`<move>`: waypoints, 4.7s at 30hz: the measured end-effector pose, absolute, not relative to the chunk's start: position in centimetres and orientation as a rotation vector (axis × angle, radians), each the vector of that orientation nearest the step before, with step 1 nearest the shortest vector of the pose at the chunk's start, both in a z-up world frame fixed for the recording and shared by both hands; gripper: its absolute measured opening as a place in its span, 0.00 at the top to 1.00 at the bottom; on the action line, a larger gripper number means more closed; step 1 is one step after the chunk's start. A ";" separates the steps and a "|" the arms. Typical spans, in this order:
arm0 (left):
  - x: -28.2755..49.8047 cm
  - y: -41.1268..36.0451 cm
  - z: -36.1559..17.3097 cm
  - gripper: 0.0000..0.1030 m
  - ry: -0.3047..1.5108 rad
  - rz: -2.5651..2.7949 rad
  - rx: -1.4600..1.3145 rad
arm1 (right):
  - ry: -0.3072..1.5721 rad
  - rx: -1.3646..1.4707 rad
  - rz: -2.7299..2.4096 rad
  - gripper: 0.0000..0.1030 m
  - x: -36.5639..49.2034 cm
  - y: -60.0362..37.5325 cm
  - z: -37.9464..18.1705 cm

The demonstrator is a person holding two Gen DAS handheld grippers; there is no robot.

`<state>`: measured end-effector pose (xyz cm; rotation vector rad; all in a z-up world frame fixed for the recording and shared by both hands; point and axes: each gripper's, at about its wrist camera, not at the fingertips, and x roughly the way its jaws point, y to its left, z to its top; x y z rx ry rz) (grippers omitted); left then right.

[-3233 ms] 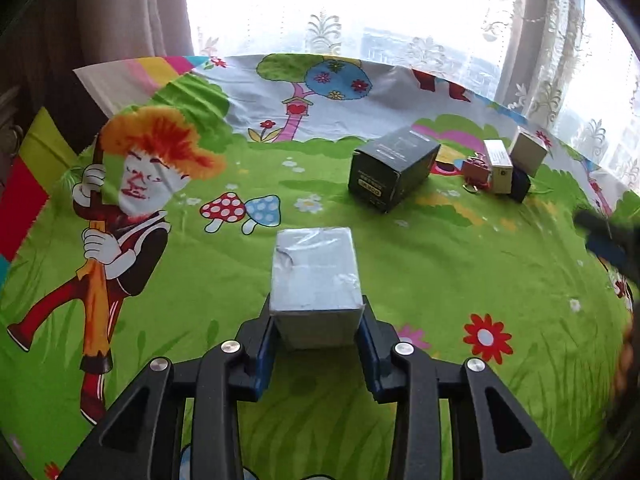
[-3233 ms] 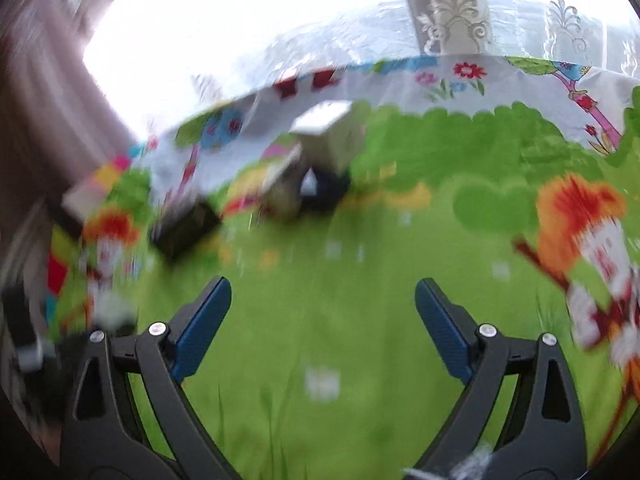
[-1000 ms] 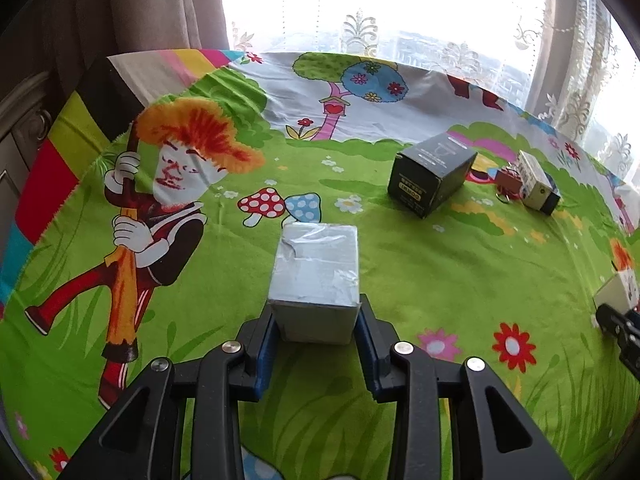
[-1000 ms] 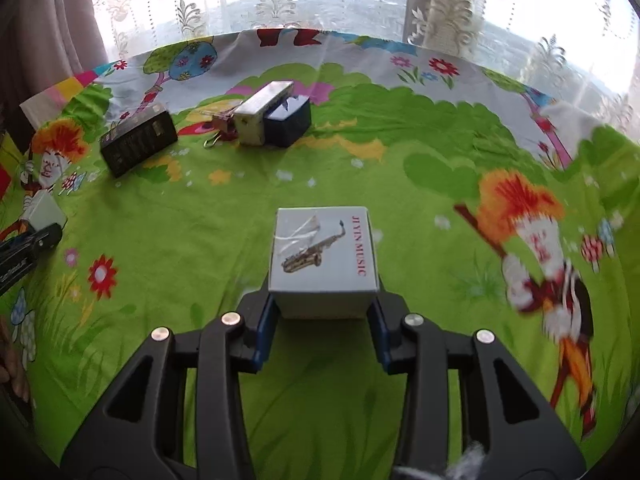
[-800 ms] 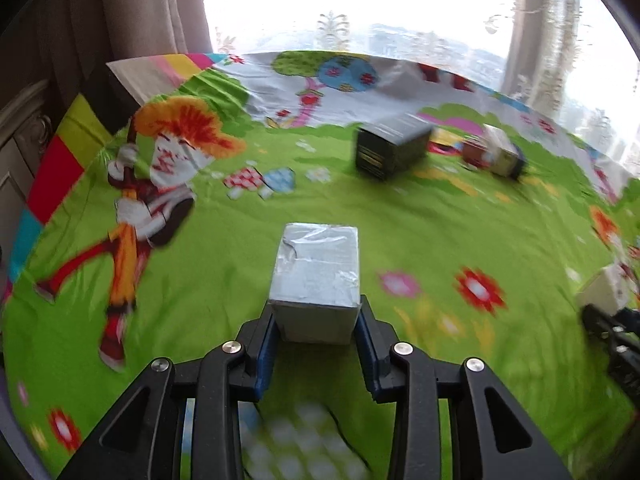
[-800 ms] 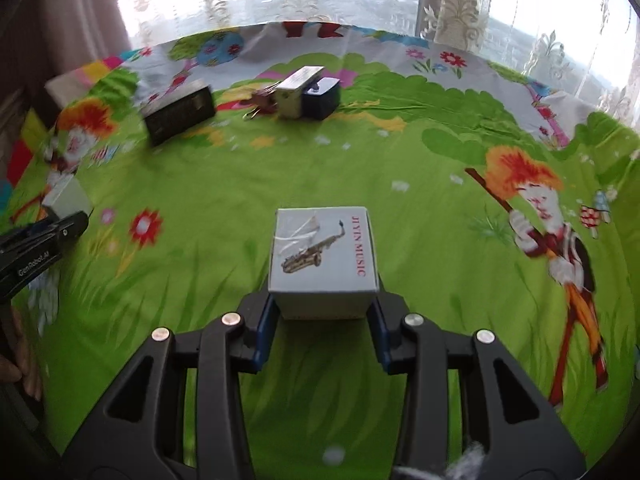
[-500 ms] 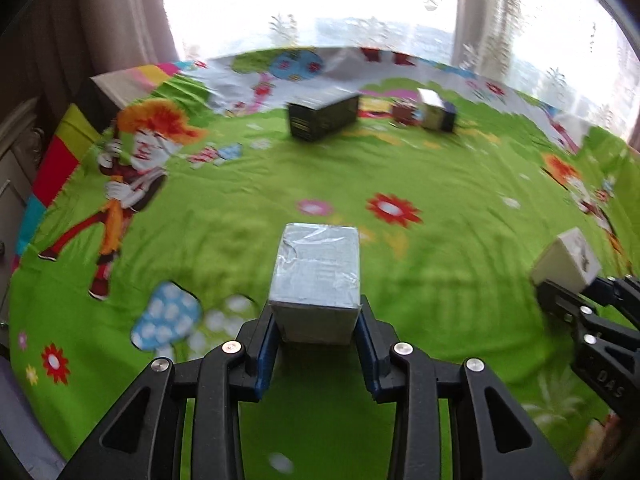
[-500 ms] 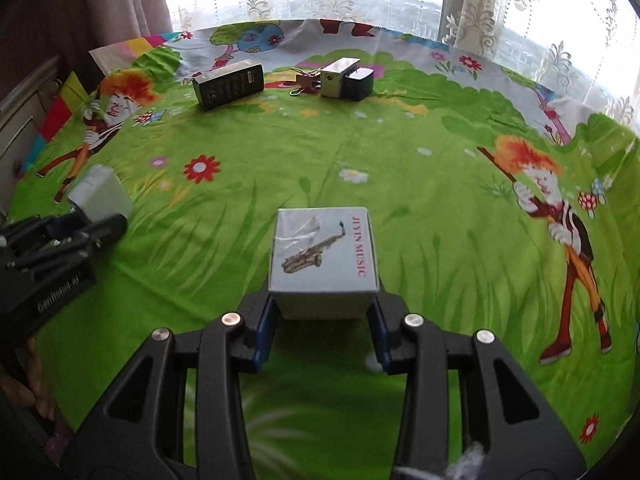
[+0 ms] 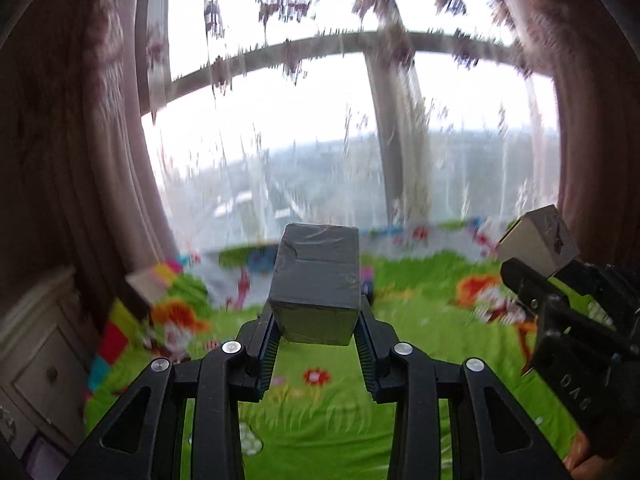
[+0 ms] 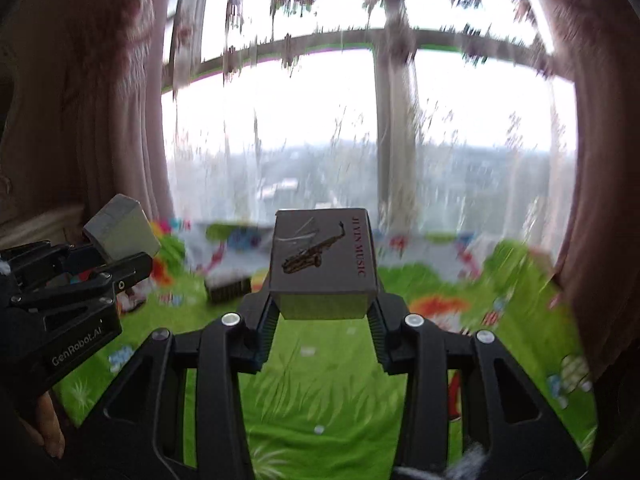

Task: Organize rigid objects
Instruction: 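Lift both held boxes and carry them toward the storage box, then open both grippers over the storage box to drop the boxes, then move both open grippers back over the bed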

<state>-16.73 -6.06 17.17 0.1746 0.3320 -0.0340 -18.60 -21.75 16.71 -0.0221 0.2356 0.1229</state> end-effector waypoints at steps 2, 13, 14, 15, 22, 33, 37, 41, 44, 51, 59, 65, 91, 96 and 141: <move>-17.9 -6.4 18.0 0.65 0.279 -0.039 0.173 | 0.172 -0.008 0.111 0.57 -20.0 -22.0 17.6; -22.2 -7.1 20.4 0.65 0.135 -0.079 0.169 | -0.028 -0.050 0.090 0.56 -25.3 -21.2 20.6; -22.6 -7.0 20.4 0.65 0.129 -0.079 0.173 | -0.034 -0.052 0.092 0.56 -25.5 -21.1 20.6; -22.9 -6.8 20.3 0.65 0.127 -0.081 0.172 | -0.041 -0.053 0.098 0.56 -25.7 -21.1 20.6; -25.5 -4.8 20.6 0.65 0.100 -0.068 0.168 | -0.086 -0.083 0.148 0.56 -27.3 -19.3 21.3; -28.9 0.5 20.6 0.65 0.087 0.015 0.120 | -0.083 -0.150 0.336 0.56 -29.1 -14.0 21.2; -30.0 3.0 20.2 0.65 0.093 0.073 0.108 | -0.077 -0.200 0.427 0.56 -29.9 -10.8 20.6; -31.3 6.1 19.7 0.65 0.100 0.146 0.086 | -0.064 -0.227 0.525 0.55 -30.5 -7.9 20.3; -32.2 8.5 19.0 0.64 0.116 0.210 0.069 | -0.065 -0.268 0.601 0.56 -30.8 -5.2 19.9; -35.2 15.2 17.0 0.64 0.171 0.388 -0.006 | -0.055 -0.344 0.774 0.56 -31.8 1.0 18.9; -38.7 22.6 14.5 0.64 0.227 0.596 -0.087 | 0.010 -0.408 0.963 0.56 -32.8 7.7 16.8; -40.2 27.0 12.2 0.64 0.286 0.698 -0.159 | 0.090 -0.489 1.089 0.56 -34.1 11.9 14.4; -38.8 34.3 5.3 0.06 0.599 0.879 -0.238 | 0.482 -0.582 1.322 0.22 -33.9 18.4 4.7; -36.4 31.9 5.7 0.04 0.628 0.785 -0.210 | 0.503 -0.478 1.233 0.18 -30.3 15.0 6.4; -4.3 7.5 -0.1 0.00 0.905 0.017 -0.106 | 0.933 0.034 0.111 0.07 18.7 -17.2 1.6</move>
